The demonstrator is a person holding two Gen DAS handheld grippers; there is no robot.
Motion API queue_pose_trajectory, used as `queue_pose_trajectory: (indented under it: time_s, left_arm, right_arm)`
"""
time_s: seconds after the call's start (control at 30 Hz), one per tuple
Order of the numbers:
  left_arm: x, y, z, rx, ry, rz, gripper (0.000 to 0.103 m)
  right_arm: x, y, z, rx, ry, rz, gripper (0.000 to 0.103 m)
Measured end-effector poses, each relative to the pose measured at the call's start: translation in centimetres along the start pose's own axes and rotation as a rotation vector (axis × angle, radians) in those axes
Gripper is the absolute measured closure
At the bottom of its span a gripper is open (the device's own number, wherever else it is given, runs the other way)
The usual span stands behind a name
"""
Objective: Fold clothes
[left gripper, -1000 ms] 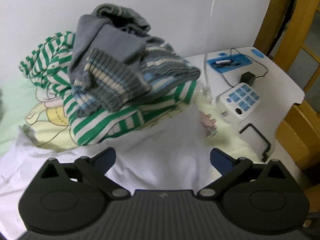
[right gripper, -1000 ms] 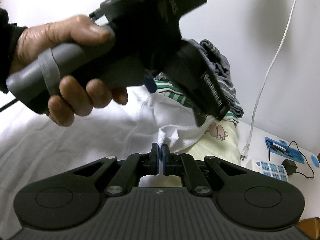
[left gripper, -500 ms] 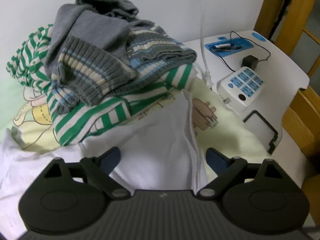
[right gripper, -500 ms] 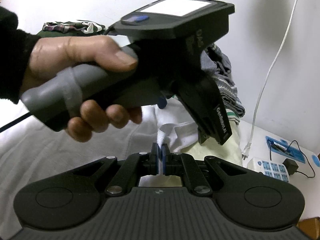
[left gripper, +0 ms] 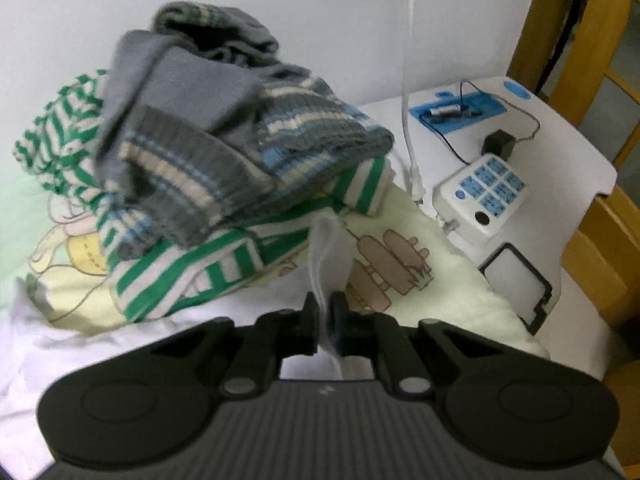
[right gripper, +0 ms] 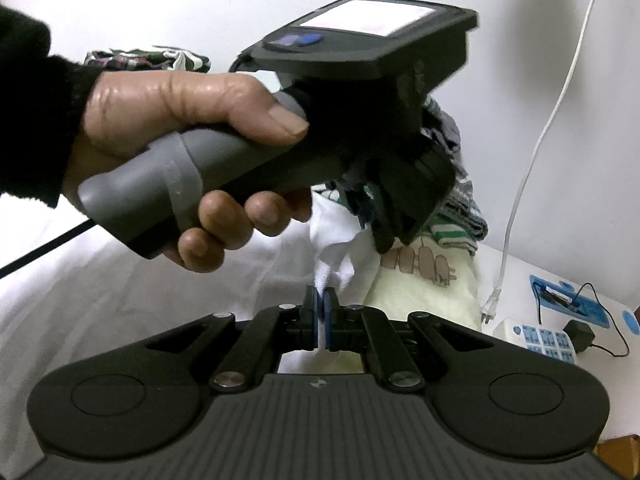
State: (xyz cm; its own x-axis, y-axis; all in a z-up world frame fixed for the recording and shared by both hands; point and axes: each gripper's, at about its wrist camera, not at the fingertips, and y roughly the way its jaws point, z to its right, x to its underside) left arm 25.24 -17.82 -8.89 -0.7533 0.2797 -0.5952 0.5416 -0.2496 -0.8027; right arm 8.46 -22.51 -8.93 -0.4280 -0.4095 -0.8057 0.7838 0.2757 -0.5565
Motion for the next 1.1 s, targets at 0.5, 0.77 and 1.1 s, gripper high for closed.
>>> queue_pose_trajectory:
  time_s: [0.5,0.77,1.1]
  left_arm:
    - [2.1,-8.9,-8.2,-0.109,-0.102,0.113,0.101]
    - [6.4,-12.9,-14.7,-0.133,-0.154,0.144,0.103]
    - [12.6,-15.1,-22.3,-0.152,-0.22,0.122,0.103]
  right_arm:
    - [-4.8,-0.9,-2.6,-0.138,0.227,0.034,0.101]
    - [-6.8,-0.1,-9.0,-0.164,0.255,0.026,0.101]
    - [-7.4,2.2,-16.1,-0.162,0.293,-0.026,0.101]
